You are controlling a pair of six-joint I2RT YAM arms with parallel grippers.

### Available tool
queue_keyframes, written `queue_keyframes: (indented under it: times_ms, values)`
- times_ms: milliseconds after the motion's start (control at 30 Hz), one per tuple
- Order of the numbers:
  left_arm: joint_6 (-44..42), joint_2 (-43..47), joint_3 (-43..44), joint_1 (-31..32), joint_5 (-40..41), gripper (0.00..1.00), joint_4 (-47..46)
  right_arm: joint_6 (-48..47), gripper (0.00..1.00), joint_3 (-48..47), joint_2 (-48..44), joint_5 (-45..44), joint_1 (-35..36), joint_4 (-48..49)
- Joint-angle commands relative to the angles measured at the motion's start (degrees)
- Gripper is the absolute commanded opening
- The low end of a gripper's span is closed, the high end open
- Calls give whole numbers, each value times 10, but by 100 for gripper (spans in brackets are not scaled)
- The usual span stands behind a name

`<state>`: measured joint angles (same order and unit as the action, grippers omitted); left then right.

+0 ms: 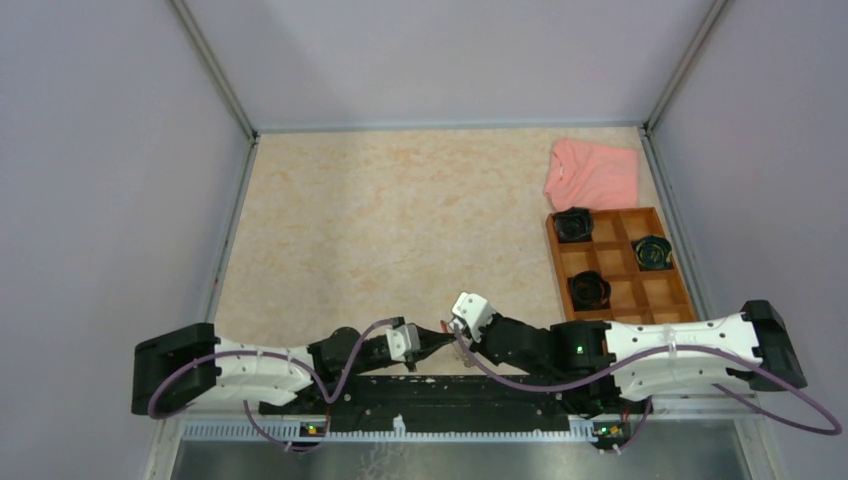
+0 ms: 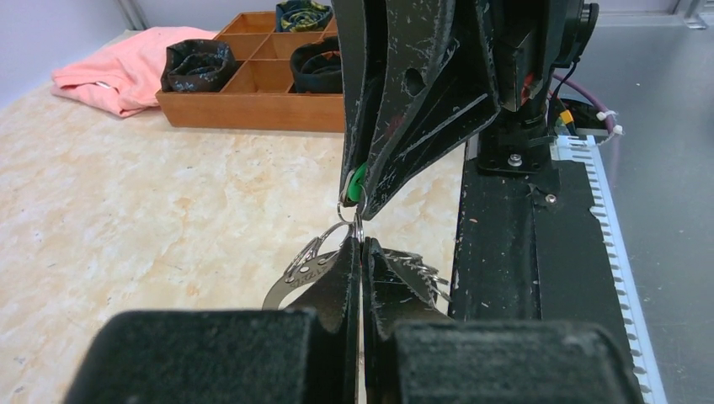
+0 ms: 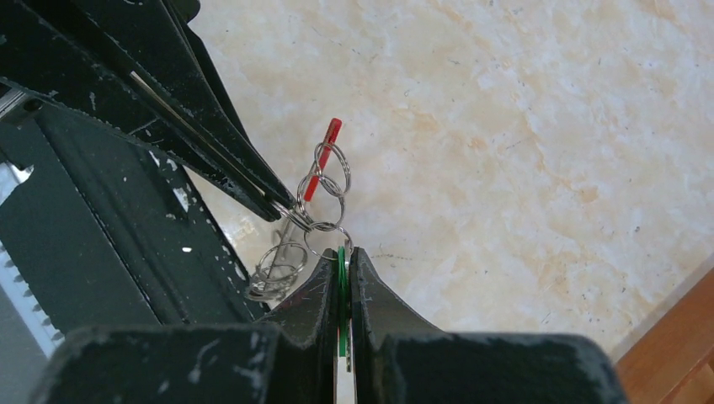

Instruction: Remove the keys from the keyring

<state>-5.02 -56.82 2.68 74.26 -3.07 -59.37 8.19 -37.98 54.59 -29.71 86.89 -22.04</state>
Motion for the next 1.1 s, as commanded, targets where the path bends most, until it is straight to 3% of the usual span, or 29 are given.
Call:
queue_keyframes:
  times_ms: [0, 233, 433, 1067]
  values:
    - [23, -13, -3, 3, 3, 0, -62, 8, 0, -13, 3, -34, 4, 15]
    - [26, -17, -2, 3, 12, 0, -59, -17, 0, -27, -5, -47, 4, 23]
    - [23, -8, 6, 3, 20, 18, -34, -40, 0, -35, -4, -33, 4, 30]
    - [-28, -11, 40, 3, 22, 29, -6, -72, 0, -42, -1, 18, 5, 39]
